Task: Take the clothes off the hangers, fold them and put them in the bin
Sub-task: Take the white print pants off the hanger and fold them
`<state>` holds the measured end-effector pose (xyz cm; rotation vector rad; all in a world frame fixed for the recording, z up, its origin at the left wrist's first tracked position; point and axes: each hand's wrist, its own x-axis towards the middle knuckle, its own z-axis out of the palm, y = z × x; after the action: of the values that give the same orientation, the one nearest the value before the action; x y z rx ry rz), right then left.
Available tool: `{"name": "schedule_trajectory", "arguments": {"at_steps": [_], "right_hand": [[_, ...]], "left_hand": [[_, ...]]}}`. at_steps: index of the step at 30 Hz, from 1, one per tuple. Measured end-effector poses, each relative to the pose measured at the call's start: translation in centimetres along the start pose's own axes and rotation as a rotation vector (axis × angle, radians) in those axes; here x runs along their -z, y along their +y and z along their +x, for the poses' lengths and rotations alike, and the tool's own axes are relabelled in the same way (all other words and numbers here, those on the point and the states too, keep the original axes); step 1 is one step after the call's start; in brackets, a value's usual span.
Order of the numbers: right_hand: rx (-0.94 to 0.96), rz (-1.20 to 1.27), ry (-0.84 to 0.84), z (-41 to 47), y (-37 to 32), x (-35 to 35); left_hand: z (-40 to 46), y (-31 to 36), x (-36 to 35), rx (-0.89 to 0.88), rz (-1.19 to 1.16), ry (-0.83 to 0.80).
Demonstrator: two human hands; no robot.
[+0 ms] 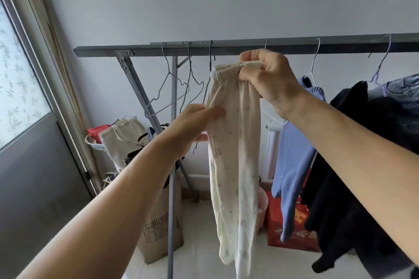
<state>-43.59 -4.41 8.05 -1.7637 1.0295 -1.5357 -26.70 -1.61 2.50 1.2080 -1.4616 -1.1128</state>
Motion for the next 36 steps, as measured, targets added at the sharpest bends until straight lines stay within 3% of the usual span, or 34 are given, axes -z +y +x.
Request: {"name": "schedule_trajectory", "arguments": {"at_steps": [5,10,13,15,17,20,25,27,32,34,36], "right_hand": [[-0.174,0.190,0.021,-0.5,0.6,1.9],[-0.408,0.554,-0.396,-4.3,3.5,2.6],[-0.542,0.678,-0.455,-6.1,5.2,2.8],[-0.565,0.628,-0.479,-6.7,5.9,2.9],[-0.543,0.502,-0.454,-6.7,6.2,2.8],[-0.480,0.535,-0.355,-6.2,5.6,2.6],[-0.385,0.527,-0.256,-4.6,3.9,2.4],[-0.382,0.507,-0.229,-4.3,3.5,2.4],[-0.384,0.477,-0.184,-4.2,3.2,1.9],[-0.377,0.482,-0.184,-4.2,3.2,1.6],[-0.381,0.496,-0.176,-4.2,3.2,1.3]], "left_hand": [[0.0,2.2,-1.0,-0.082,-0.255,-0.093],[0.6,4.2,-2.3,-0.097,-0.409,-0.052],[1.2,4.6,-2.2,-0.078,-0.410,-0.041],[1.5,4.5,-1.9,-0.059,-0.413,-0.023],[1.8,4.1,-1.6,-0.039,-0.466,-0.024],[2.2,2.9,-1.1,0.023,-0.540,-0.126],[1.6,-1.2,-0.4,0.112,-0.255,-0.302],[0.9,-2.6,-0.4,0.109,-0.199,-0.262],[0.4,-4.5,-0.3,0.069,-0.110,0.125],[0.2,-4.6,-0.4,0.087,-0.137,0.136],[0.0,-4.5,-0.8,0.129,-0.101,0.020]]}}
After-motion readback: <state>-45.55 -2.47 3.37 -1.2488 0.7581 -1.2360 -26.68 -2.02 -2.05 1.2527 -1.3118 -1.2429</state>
